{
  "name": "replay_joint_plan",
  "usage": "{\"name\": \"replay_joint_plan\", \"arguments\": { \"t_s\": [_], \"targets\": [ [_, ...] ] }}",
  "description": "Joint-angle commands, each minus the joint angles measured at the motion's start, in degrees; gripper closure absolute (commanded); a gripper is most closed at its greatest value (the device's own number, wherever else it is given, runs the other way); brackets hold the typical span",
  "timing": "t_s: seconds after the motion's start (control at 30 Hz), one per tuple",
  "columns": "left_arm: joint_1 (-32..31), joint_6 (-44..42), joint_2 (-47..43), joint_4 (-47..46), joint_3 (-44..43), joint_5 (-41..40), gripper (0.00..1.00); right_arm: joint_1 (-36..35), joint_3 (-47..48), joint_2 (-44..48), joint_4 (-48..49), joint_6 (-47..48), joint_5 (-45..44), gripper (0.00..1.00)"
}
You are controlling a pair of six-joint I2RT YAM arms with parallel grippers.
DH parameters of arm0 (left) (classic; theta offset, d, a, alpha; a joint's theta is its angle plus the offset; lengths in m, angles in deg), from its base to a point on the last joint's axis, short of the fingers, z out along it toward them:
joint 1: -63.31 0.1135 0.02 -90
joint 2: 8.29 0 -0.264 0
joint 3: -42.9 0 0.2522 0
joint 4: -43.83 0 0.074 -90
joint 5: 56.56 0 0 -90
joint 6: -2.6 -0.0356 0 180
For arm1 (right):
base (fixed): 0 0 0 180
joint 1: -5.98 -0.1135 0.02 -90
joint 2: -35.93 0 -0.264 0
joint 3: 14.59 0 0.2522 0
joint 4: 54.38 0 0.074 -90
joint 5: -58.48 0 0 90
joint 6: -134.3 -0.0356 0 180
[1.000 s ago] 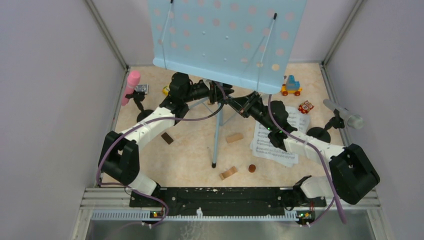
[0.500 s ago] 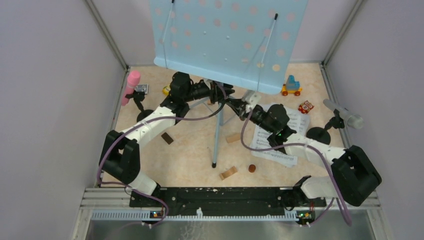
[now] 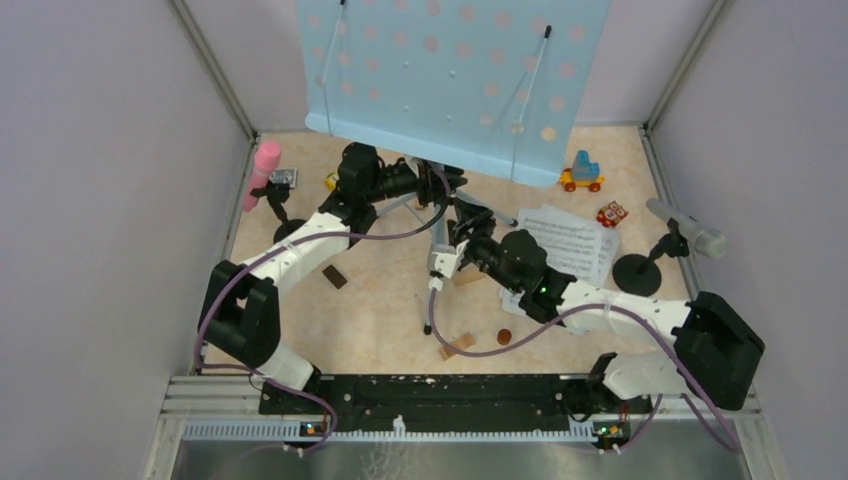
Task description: Pack up the instrument practice props
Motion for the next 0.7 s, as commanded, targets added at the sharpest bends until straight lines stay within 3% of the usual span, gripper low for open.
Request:
{"name": "replay_joint_plan", "arguments": {
  "t_s": [0.0,0.03,0.13,0.23,0.33,0.47,0.67],
  "targets": [
    [-0.4,-0.9,3.4,10.5,2.1,-4.0,0.77,-2.9,-5.8,5.9,-0.7,-16.7,3.5,0.32],
    [-0.4,-1.0,3.0,10.5,2.2,-4.8,0.72,-2.9,-7.3,7.9,2.5,-20.8,3.4,0.25],
    [-0.4,-0.9,1.8,9.7,3.0,-6.4,0.57,-2.8,-12.6,13.1,10.3,-31.9,0.9,0.21],
    [-0.4,-0.9,0.1,8.0,4.5,-8.0,0.39,-2.8,-15.0,17.7,8.8,-42.0,-3.4,0.18],
    [-0.3,-0.9,-2.3,6.0,6.0,-8.7,0.05,-2.8,-15.8,22.0,1.4,-48.3,-2.4,0.18],
    [-0.3,0.6,-5.5,2.1,8.7,-8.4,0.01,-2.8,-18.4,28.3,-3.1,-56.4,-1.9,0.18],
    [-0.4,0.4,-8.7,1.8,12.5,-7.5,0.01,-2.4,-20.8,36.3,-7.5,-65.0,-13.1,0.13]
  ]
}}
